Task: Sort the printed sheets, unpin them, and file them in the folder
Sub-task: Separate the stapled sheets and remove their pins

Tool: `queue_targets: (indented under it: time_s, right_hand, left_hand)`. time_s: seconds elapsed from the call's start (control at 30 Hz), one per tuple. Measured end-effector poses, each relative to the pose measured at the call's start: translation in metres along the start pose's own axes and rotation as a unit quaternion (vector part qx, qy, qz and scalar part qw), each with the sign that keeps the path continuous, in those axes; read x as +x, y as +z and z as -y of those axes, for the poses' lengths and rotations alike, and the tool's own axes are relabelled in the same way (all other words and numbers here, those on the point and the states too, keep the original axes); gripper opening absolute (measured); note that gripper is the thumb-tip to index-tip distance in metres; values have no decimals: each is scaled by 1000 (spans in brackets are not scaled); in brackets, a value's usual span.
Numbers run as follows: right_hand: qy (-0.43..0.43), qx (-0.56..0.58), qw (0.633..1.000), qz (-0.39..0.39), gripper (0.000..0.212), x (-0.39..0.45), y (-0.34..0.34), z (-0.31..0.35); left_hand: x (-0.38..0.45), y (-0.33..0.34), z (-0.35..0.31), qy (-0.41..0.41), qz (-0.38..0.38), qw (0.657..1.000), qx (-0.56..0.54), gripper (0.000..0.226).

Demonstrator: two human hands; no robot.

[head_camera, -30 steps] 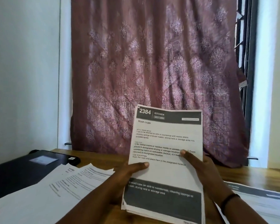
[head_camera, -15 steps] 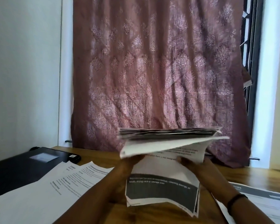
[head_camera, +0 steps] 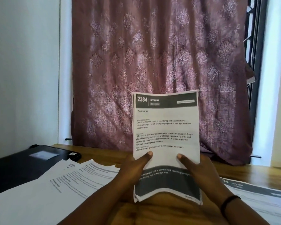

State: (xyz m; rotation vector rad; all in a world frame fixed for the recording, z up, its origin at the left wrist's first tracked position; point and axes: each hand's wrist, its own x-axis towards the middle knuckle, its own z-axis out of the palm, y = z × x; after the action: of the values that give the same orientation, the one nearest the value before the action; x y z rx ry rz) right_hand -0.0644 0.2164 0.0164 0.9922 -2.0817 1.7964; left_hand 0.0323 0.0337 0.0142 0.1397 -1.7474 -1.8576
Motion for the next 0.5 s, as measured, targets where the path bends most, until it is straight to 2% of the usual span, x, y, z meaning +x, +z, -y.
queue_targets:
  time_s: [0.1, 0.23, 0.33, 0.43, 0.5]
  right_hand:
    - [7, -27, 999, 43, 15, -3, 1, -4]
    - [82, -157, 972, 157, 30, -4, 2, -20]
    - [135, -171, 963, 159, 28, -2, -1, -26]
    - [145, -170, 962, 158, 23, -2, -1, -27]
    - [134, -165, 965, 152, 26, -2, 0, -24]
  left_hand:
    - [1, 1, 5, 5, -14, 1000, 21, 2]
    - [1, 0, 19, -52, 20, 997, 57, 12]
    - [4, -3, 27, -79, 33, 994, 75, 20]
    - [5, -4, 27, -81, 32, 995, 55, 14]
    - [6, -4, 29, -71, 22, 996, 51, 13]
